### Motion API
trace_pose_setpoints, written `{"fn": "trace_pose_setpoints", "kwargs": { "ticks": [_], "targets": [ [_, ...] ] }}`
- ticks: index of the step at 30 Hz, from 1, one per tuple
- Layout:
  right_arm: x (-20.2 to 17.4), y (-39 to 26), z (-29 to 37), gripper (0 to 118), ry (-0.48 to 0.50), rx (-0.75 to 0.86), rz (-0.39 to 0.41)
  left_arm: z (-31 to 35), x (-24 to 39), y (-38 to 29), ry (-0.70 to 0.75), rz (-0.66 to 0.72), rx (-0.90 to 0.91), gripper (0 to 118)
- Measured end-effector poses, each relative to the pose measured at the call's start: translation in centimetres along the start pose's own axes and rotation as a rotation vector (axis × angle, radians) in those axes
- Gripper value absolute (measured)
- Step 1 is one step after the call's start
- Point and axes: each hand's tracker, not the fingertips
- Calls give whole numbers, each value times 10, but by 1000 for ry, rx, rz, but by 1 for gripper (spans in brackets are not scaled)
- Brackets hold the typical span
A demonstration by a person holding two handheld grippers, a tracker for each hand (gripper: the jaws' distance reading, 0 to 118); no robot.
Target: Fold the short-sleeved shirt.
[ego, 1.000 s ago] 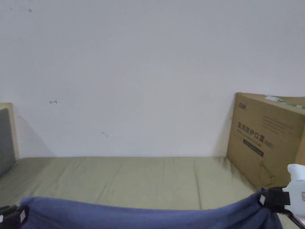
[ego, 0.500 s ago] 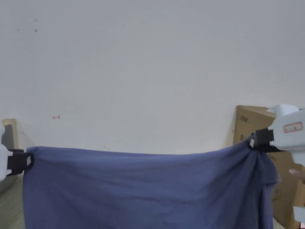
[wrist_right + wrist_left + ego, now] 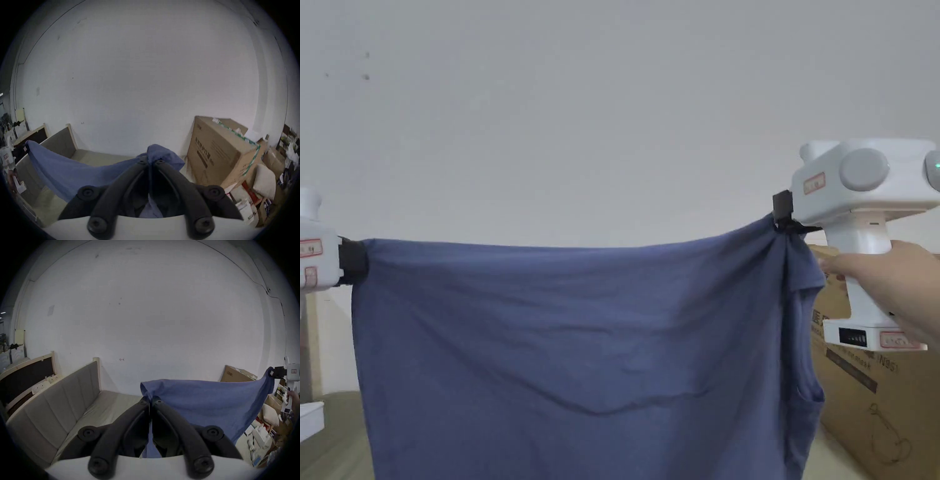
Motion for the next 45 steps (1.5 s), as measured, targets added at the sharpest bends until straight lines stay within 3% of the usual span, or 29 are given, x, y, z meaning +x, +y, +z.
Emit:
{"fn": "trace_pose_setpoints", "kwargs": {
  "ticks": [7,9,14,18,20,23,26,29,32,36,40,45],
  "targets": [
    [-10,-50,-40,2,-43,-48,67,-30,1,-34,33,-15,-42,2],
    [-10,-92,-53,2,-54,-112,74,-34,2,-71,10,-20,-118,2],
    [8,-268,-69,2,36,-426,12,-24,-4,-207,-78,49,-369,2],
    [21,-404,-27,2,65,-648,28,16,-6,-320,-119,51,-589,1],
    [33,-445,-1,2,79,-721,20,34,-12,-362,-149,-4,-676,1],
    [48,-488,54,2,88,-768,78,78,-19,-400,-182,-44,-762,1],
    [63,-506,108,2,107,-790,22,119,-30,-409,-186,-19,-800,1],
    [71,-507,159,2,73,-766,39,159,-37,-398,-168,-20,-799,2],
    [78,-507,198,2,73,-740,-40,189,-47,-388,-178,90,-777,1],
    [74,-503,226,2,83,-747,-71,222,-37,-376,-176,13,-752,1],
    [72,-498,240,2,102,-781,-120,238,-37,-364,-182,23,-748,1],
    [73,-502,229,2,89,-770,-118,222,-41,-371,-161,44,-757,2]
  ]
}}
